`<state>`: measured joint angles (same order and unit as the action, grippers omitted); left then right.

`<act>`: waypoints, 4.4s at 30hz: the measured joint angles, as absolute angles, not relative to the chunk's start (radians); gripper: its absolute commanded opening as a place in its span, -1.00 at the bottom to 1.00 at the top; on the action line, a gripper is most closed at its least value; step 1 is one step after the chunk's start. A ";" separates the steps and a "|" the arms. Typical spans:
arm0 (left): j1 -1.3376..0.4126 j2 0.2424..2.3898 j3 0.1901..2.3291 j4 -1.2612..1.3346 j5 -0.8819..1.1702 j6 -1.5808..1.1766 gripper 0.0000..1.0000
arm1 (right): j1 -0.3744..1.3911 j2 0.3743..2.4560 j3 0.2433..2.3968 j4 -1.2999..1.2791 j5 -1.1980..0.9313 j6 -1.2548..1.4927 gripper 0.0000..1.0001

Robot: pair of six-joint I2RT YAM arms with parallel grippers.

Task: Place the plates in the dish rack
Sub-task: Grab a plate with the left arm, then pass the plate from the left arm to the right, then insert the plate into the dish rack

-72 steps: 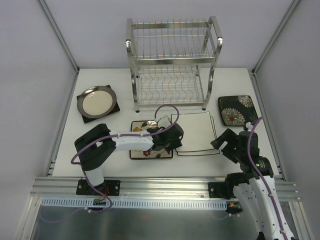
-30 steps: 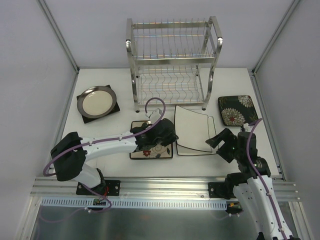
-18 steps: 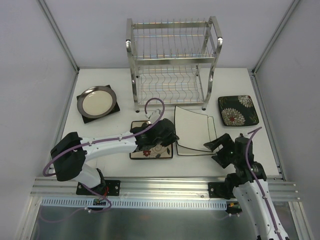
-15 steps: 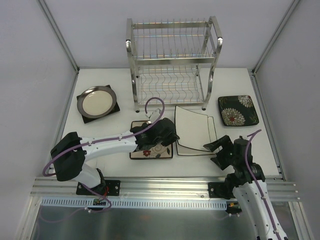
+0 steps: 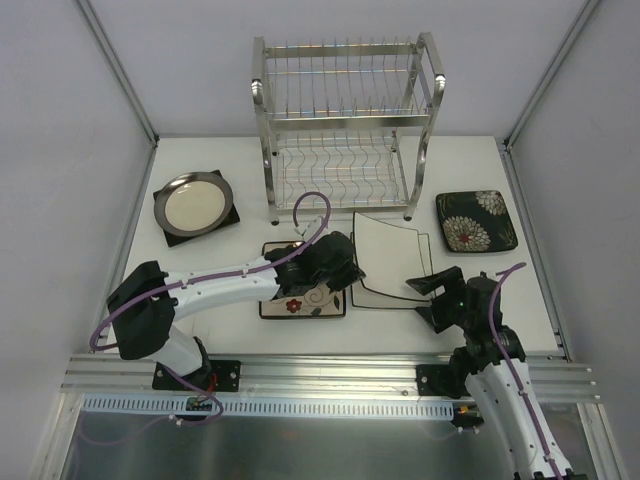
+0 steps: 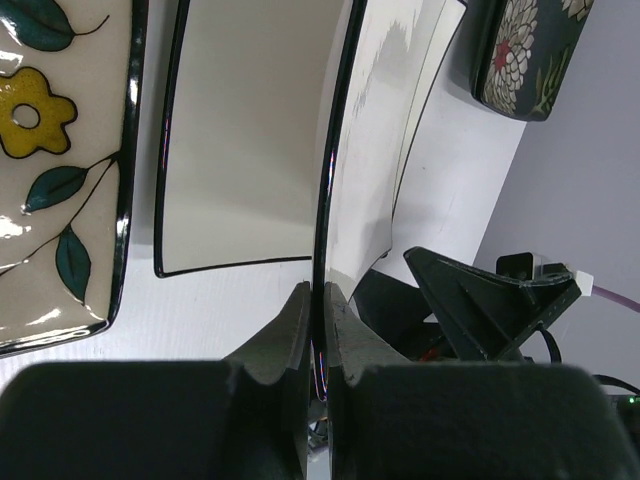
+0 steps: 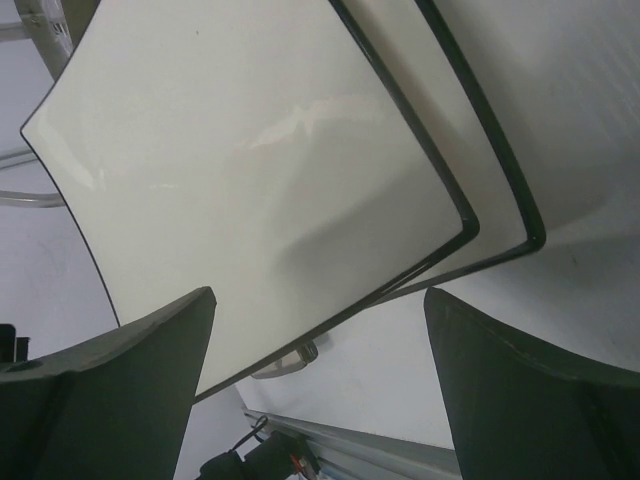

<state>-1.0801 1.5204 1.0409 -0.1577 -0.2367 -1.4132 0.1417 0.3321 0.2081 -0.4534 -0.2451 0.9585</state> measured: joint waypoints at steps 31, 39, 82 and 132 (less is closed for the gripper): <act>-1.099 1.533 0.912 0.086 -0.106 -1.659 -1.00 | 0.145 0.402 0.166 -0.271 -0.172 1.093 0.41; -1.114 1.554 0.874 0.157 -0.081 -1.708 -1.00 | 0.145 0.402 0.165 -0.274 -0.149 1.096 0.26; -1.153 1.512 0.722 0.407 0.112 -1.742 0.04 | 0.144 0.359 0.332 -0.444 -0.103 0.878 -0.99; -0.566 1.011 0.812 -0.338 -0.001 -0.786 0.92 | 0.146 0.813 1.220 -0.739 -0.478 0.252 -0.99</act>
